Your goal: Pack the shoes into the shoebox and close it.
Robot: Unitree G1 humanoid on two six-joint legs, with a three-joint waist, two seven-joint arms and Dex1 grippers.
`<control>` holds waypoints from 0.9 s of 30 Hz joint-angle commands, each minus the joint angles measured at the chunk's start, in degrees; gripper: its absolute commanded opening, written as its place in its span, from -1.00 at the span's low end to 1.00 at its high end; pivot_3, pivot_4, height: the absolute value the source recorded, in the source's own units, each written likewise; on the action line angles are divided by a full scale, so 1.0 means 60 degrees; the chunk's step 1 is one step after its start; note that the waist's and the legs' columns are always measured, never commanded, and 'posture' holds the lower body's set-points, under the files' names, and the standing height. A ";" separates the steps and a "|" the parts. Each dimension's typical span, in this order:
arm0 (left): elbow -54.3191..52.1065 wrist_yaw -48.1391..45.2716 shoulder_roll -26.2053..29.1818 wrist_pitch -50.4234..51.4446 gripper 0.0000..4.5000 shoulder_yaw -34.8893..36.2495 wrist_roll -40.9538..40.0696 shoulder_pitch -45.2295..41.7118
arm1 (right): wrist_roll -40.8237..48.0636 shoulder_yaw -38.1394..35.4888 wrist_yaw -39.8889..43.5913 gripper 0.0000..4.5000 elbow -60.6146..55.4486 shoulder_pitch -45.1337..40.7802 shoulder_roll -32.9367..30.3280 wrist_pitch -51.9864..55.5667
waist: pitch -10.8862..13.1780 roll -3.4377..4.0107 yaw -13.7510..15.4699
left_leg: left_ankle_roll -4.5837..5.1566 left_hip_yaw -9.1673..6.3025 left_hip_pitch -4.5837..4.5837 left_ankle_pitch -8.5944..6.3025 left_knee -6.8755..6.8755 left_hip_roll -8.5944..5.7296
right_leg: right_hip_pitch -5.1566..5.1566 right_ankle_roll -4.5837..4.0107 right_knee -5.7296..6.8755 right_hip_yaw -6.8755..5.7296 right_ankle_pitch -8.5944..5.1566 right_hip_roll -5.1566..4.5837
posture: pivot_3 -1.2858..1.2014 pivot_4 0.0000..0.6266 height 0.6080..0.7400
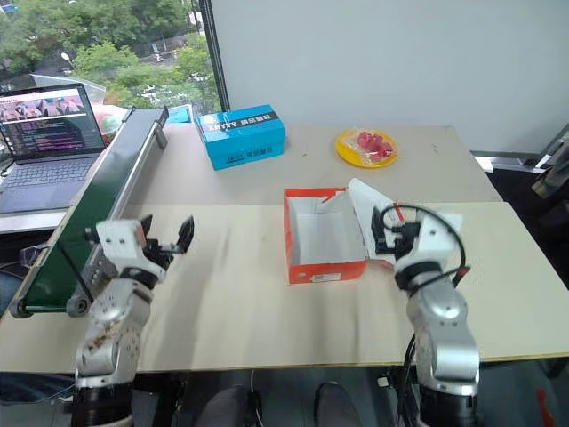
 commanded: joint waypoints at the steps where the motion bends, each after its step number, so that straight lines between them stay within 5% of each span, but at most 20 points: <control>1: 0.0023 -0.0581 0.0842 0.0544 1.00 -0.0206 0.0104 -0.0907 | 0.0484 0.0403 0.0815 0.98 0.0387 -0.1077 -0.0583 0.1149 | 0.0001 0.0001 -0.0018 | -0.0001 0.0000 -0.0001 0.0000 0.0002 0.0000 | -0.0002 0.0000 0.0005 0.0001 0.0000 0.0001 | 0.03 -0.52 1.00; 5: 0.0245 -0.1453 0.1924 0.1422 1.00 -0.0700 0.0183 -0.1538 | 0.0801 0.1347 0.2685 0.98 0.1107 -0.1872 -0.1523 0.1491 | 0.0002 0.0001 -0.0008 | 0.0000 0.0000 0.0003 0.0002 0.0007 -0.0004 | 0.0006 -0.0001 0.0003 -0.0006 0.0001 -0.0001 | 0.03 -0.52 1.00; 10: 0.0773 -0.1033 0.1705 0.1528 1.00 -0.0775 0.0445 -0.1883 | 0.0724 0.2179 0.4059 0.98 0.2596 -0.2996 -0.1521 0.0747 | 0.0005 -0.0003 -0.0002 | 0.0001 0.0001 -0.0018 0.0001 0.0007 -0.0007 | -0.0004 0.0004 -0.0011 -0.0006 0.0003 -0.0005 | 0.03 -0.52 1.00; 17: -0.0089 -0.0196 0.1187 0.2417 1.00 -0.0515 0.0483 -0.1558 | 0.0286 0.2417 0.4582 0.98 0.5214 -0.4554 -0.0924 -0.0643 | 0.0007 -0.0005 0.0009 | -0.0001 -0.0004 -0.0035 0.0002 0.0008 -0.0002 | -0.0018 0.0006 0.0000 -0.0014 0.0007 -0.0006 | 0.03 -0.52 1.00; 27: -0.0721 0.1053 0.0735 0.3083 1.00 0.0903 0.0160 -0.1311 | 0.0133 0.2379 0.4758 0.98 0.6576 -0.5052 -0.0482 -0.1403 | 0.0008 -0.0004 0.0015 | -0.0002 -0.0002 -0.0036 0.0003 0.0012 0.0001 | -0.0017 0.0017 -0.0001 -0.0012 0.0017 -0.0026 | 0.03 -0.52 1.00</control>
